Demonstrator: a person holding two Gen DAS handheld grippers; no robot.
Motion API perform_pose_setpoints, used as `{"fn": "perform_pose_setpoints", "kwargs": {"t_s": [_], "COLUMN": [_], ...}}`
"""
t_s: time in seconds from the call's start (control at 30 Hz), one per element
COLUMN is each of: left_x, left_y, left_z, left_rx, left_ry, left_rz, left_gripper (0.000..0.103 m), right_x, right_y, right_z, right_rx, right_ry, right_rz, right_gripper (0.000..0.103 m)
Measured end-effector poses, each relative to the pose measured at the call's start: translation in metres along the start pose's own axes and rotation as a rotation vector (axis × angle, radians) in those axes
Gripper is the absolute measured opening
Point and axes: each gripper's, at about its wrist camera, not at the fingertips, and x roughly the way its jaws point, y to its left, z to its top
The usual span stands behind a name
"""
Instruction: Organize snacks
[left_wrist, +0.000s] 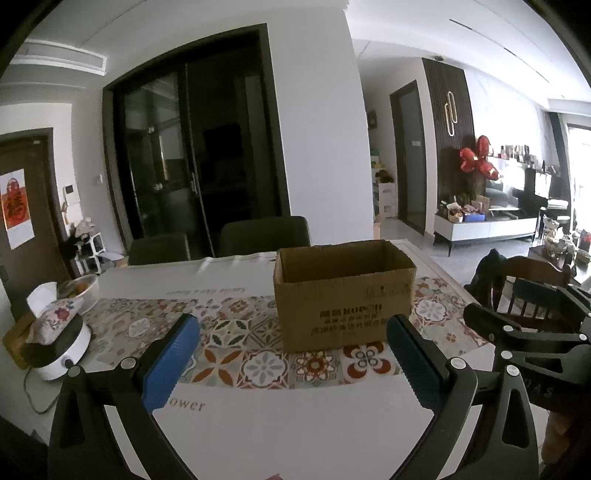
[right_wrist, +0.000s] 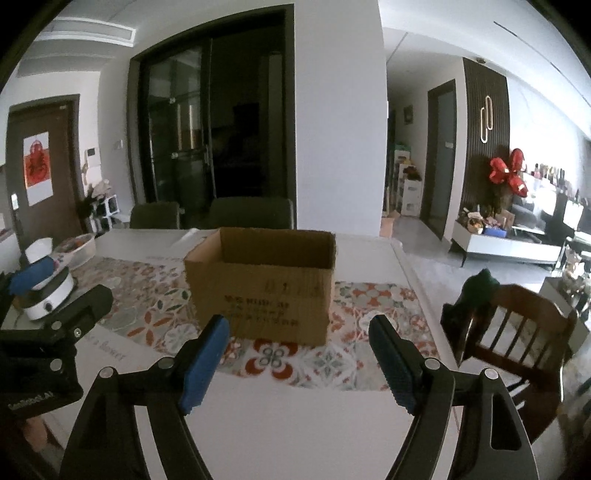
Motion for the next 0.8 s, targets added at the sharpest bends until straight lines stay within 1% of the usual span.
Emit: {"fn": "perform_pose_setpoints", "kwargs": {"t_s": [0.2, 0.5, 0.8], "left_x": [-0.027, -0.045, -0.057], "left_y": [-0.001, -0.003, -0.007], "left_z": [-0.010, -0.022, -0.024], "left_rx": [0.006, 0.003, 0.021], "left_ry": [-0.030, 0.002, -0.011], "left_rz": [0.052, 0.037, 0.036], "left_gripper": [0.103, 0.103, 0.103], "right_x": [-0.022, -0.042, -0.050], "right_y": [0.004, 0.007, 0.008], "right_z": [-0.019, -0.034, -0.038], "right_rx": [-0.013, -0.022, -0.021], "right_ry": [0.000, 0.008, 0.003], "right_rz": [0.005, 0.015, 0.023], "right_gripper": [0.079, 0.079, 0.079]}}
